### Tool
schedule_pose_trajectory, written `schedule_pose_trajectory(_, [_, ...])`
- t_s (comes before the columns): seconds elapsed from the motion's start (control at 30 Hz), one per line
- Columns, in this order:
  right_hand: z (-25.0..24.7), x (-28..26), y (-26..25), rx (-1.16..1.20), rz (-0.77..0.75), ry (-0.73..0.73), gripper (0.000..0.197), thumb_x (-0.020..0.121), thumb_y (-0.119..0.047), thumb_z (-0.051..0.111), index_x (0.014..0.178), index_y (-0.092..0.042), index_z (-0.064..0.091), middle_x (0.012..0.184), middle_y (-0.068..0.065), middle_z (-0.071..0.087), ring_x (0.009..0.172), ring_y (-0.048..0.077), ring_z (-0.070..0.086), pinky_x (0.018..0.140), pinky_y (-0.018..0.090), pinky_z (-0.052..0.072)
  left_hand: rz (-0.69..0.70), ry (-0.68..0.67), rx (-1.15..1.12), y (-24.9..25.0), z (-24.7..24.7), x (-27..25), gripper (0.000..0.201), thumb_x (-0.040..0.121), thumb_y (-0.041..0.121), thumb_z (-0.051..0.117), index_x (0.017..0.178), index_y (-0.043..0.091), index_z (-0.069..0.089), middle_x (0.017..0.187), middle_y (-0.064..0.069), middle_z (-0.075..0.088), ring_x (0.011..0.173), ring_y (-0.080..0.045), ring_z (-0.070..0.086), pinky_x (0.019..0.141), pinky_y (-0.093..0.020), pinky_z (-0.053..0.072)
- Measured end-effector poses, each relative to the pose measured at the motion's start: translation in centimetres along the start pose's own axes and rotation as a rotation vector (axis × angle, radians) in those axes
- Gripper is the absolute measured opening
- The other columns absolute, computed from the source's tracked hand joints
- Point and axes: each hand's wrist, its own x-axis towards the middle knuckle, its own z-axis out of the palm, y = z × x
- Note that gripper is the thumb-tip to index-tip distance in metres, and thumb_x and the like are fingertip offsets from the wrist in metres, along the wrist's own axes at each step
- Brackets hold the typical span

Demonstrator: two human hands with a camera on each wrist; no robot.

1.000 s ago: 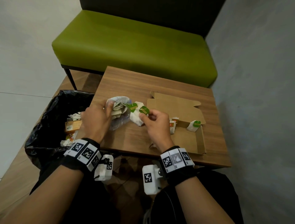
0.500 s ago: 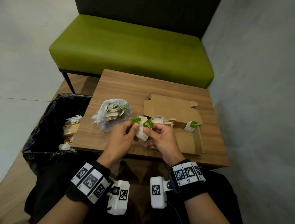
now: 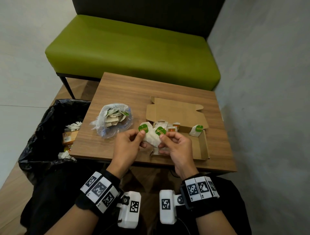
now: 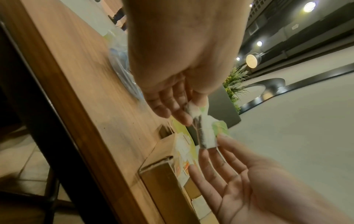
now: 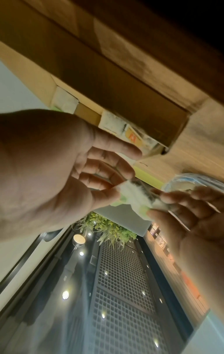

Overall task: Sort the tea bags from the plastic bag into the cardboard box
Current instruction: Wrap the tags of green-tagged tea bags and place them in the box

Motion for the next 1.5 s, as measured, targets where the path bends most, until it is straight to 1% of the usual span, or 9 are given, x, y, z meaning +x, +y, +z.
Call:
schedule_pose_trajectory(0.1, [-1.3, -0.1, -0.4, 0.017, 0.008, -0.104, 0.011, 0.087, -0.006, 0.072, 0.097, -0.003, 0.069, 0.083, 0.011, 0.075, 0.067, 0.020, 0.068, 0.066, 0.036, 0.061, -0.018, 0.036, 0.027, -0.3, -0.2, 0.2, 0.016, 0.095, 0.023, 0.062, 0.087, 0.016, 0.074, 0.070, -0.008, 0.073, 0.060, -0.011, 0.066, 0.057, -0.021, 0.047])
schedule_pose_trajectory(0.23, [-1.6, -0.1, -0.5, -0.072, 0.018, -0.230, 0.010, 0.084, -0.002, 0.074, 0.092, -0.006, 0.069, 0.084, 0.008, 0.075, 0.070, 0.019, 0.069, 0.062, 0.031, 0.059, -0.019, -0.177, 0.102, 0.0, -0.2, -0.1, 0.015, 0.095, 0.017, 0.063, 0.089, 0.017, 0.076, 0.068, 0.000, 0.073, 0.055, -0.001, 0.060, 0.054, -0.017, 0.046])
schedule_pose_trajectory(0.57, [-1.0, 0.1, -0.1, -0.099, 0.001, -0.121, 0.012, 0.087, -0.005, 0.073, 0.097, -0.002, 0.069, 0.091, 0.009, 0.076, 0.077, 0.017, 0.074, 0.055, 0.026, 0.058, -0.038, -0.355, 0.064, 0.5, -0.3, -0.6, 0.020, 0.099, 0.017, 0.056, 0.093, 0.014, 0.075, 0.069, 0.001, 0.073, 0.062, -0.004, 0.062, 0.062, -0.019, 0.048])
schedule_pose_trajectory(0.7, [-1.0, 0.1, 0.0, -0.103, -0.008, -0.088, 0.009, 0.085, -0.004, 0.075, 0.092, -0.007, 0.070, 0.092, 0.008, 0.076, 0.083, 0.022, 0.075, 0.059, 0.031, 0.060, -0.058, -0.364, 0.020, 1.1, -0.3, -0.8, 0.033, 0.102, 0.028, 0.046, 0.090, 0.012, 0.073, 0.071, 0.002, 0.073, 0.062, -0.004, 0.061, 0.063, -0.022, 0.049])
schedule_pose_trajectory(0.87, [-1.2, -0.1, -0.4, -0.076, -0.009, -0.091, 0.017, 0.084, -0.003, 0.075, 0.100, -0.007, 0.069, 0.096, 0.010, 0.076, 0.081, 0.018, 0.074, 0.055, 0.024, 0.056, 0.039, -0.376, 0.065, 1.2, 0.3, -1.0, 0.016, 0.096, 0.009, 0.060, 0.105, 0.010, 0.072, 0.075, 0.013, 0.073, 0.068, 0.007, 0.064, 0.061, -0.008, 0.045])
schedule_pose_trajectory(1.0, [-1.4, -0.1, -0.7, -0.064, 0.006, -0.075, 0.029, 0.085, -0.007, 0.075, 0.112, -0.014, 0.065, 0.090, 0.006, 0.076, 0.073, 0.013, 0.073, 0.052, 0.022, 0.054, 0.069, -0.366, 0.106, 1.0, 0.7, -1.0, 0.017, 0.095, 0.008, 0.061, 0.107, 0.012, 0.073, 0.088, 0.005, 0.076, 0.078, 0.003, 0.068, 0.066, -0.010, 0.048])
schedule_pose_trajectory(1.23, [-3.2, -0.1, -0.8, -0.173, -0.003, -0.118, 0.016, 0.086, -0.009, 0.075, 0.102, -0.010, 0.073, 0.094, 0.005, 0.077, 0.079, 0.014, 0.074, 0.056, 0.022, 0.055, 0.063, -0.389, 0.136, 1.3, 1.8, -1.0, 0.021, 0.094, 0.016, 0.064, 0.114, 0.016, 0.070, 0.100, 0.006, 0.076, 0.093, -0.002, 0.070, 0.082, -0.021, 0.056])
schedule_pose_trajectory(1.4, [-4.8, 0.5, -1.8, -0.368, -0.092, -0.166, 0.029, 0.084, -0.011, 0.078, 0.110, -0.022, 0.071, 0.091, 0.000, 0.075, 0.075, 0.010, 0.070, 0.062, 0.024, 0.056, 0.144, -0.366, 0.251, 1.5, 2.7, -0.9, 0.011, 0.092, 0.020, 0.067, 0.100, 0.024, 0.074, 0.087, 0.010, 0.075, 0.082, 0.003, 0.068, 0.071, -0.013, 0.052])
schedule_pose_trajectory(1.5, [-5.8, 1.0, -2.6, -0.545, -0.163, -0.229, 0.018, 0.083, -0.015, 0.079, 0.096, -0.026, 0.074, 0.085, -0.003, 0.072, 0.068, 0.006, 0.061, 0.063, 0.025, 0.052, 0.175, -0.382, 0.277, 1.8, 3.4, -1.0, 0.010, 0.092, 0.021, 0.067, 0.098, 0.026, 0.074, 0.084, 0.011, 0.074, 0.080, 0.003, 0.067, 0.069, -0.011, 0.051])
